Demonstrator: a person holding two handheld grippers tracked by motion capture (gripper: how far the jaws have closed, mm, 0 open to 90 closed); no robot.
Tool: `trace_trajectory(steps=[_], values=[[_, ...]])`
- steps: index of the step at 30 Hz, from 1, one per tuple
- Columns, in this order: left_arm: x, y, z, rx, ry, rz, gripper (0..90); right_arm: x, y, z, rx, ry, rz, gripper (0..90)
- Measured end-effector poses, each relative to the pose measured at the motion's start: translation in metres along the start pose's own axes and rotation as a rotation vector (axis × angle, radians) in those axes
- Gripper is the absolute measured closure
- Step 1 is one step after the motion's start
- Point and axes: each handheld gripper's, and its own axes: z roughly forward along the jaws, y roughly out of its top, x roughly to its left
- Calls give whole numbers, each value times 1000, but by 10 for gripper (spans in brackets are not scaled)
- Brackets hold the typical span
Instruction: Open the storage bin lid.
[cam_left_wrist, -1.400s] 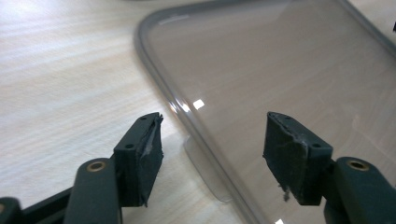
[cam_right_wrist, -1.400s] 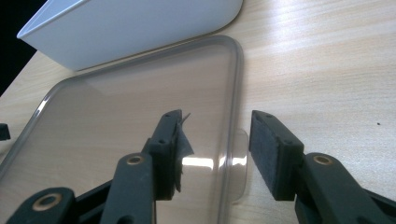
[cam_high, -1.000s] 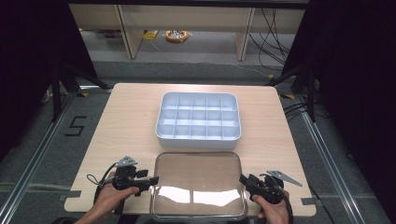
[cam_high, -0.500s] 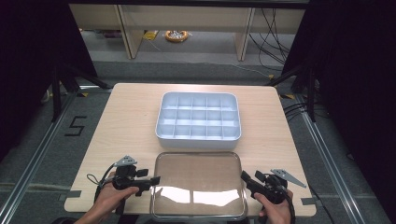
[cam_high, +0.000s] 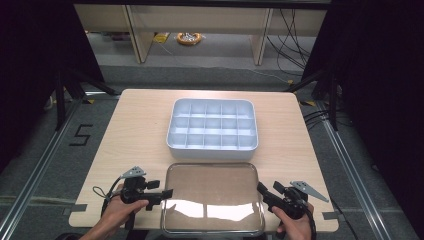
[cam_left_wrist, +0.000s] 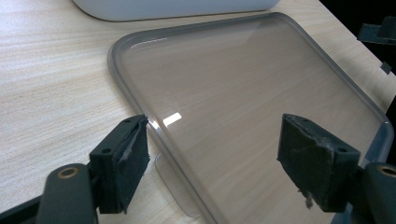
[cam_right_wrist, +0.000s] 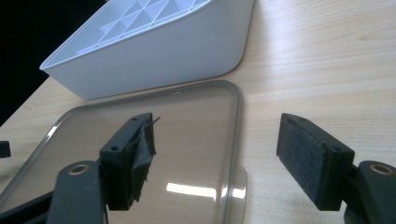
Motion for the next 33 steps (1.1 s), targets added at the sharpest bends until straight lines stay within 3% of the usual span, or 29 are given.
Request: trace_trajectory(steps=[1, 2, 4, 5, 6, 7, 10, 11, 12, 13, 15, 16, 17, 18, 20, 21, 22, 23, 24, 25, 26, 27, 28, 30, 31, 32, 33], values=[[0, 0, 0, 0, 0, -2, 231, 1, 1, -2, 13, -14, 9, 272], [0, 0, 0, -1, -2, -3, 228, 0, 0, 1, -17, 1, -3, 267], [0, 0, -1, -2, -8, -4, 219, 3, 0, -2, -4, 21, 27, 255], [0, 0, -1, -6, -11, -4, 214, 1, 0, -1, -14, 16, -26, 246], [0, 0, -2, -6, -16, -2, 206, 3, 0, -1, -16, 16, -13, 233], [0, 0, -2, -7, -31, 0, 195, 2, 0, -1, -11, 13, -37, 212], [0, 0, -4, -10, -41, 18, 149, 3, -1, -1, -4, 18, -45, 167], [-1, 0, -4, -9, -44, 20, 145, 7, -1, -2, 7, 19, -2, 162], [-1, 0, -4, -14, -44, 26, 145, 8, -1, -3, 5, 18, 7, 162], [-1, 0, -5, -17, -43, 30, 145, 4, -1, -2, -3, 16, -51, 162], [0, 0, -6, -19, -48, 32, 145, 6, -1, -3, 2, 20, -48, 165], [0, 0, -7, -24, -47, 35, 145, 10, -1, -6, 31, 15, -15, 165], [0, 0, -8, -21, -44, 39, 145, 7, -1, -3, 1, 13, -77, 165], [0, 0, -8, -21, -42, 43, 145, 7, -2, -2, -7, 13, -108, 166], [0, -1, -9, -26, -47, 45, 146, 10, -1, -5, 20, 12, -102, 166], [0, -1, -10, -29, -48, 44, 145, 10, -2, -3, 8, 22, -109, 167], [0, -1, -10, -27, -46, 49, 145, 14, -3, -4, 6, 21, -79, 167], [0, -1, -11, -29, -44, 53, 145, 14, -3, -4, 3, 26, -96, 167], [0, -2, -11, -32, -45, 52, 145, 17, -4, -6, 19, 22, -69, 167], [0, -2, -11, -35, -46, 52, 146, 12, -4, -5, 6, 34, -134, 167], [0, -2, -12, -32, -42, 59, 145, 14, -4, -6, 11, 28, -126, 167], [0, -3, -12, -37, -37, 62, 145, 17, -5, -8, 20, 37, -84, 167], [-1, -3, -12, -41, -44, 60, 146, 14, -5, -7, 12, 30, -133, 167], [-1, -4, -12, -43, -65, 68, 145, 16, -5, -12, 31, 0, -152, 167], [-1, -4, -13, -41, -64, 79, 146, 15, -6, -10, 9, 29, -151, 167], [-1, -4, -13, -45, -63, 80, 145, 18, -8, -12, 20, 38, -118, 167], [-2, -5, -14, -45, -44, 73, 145, 16, -7, -12, 13, 34, -154, 167]])
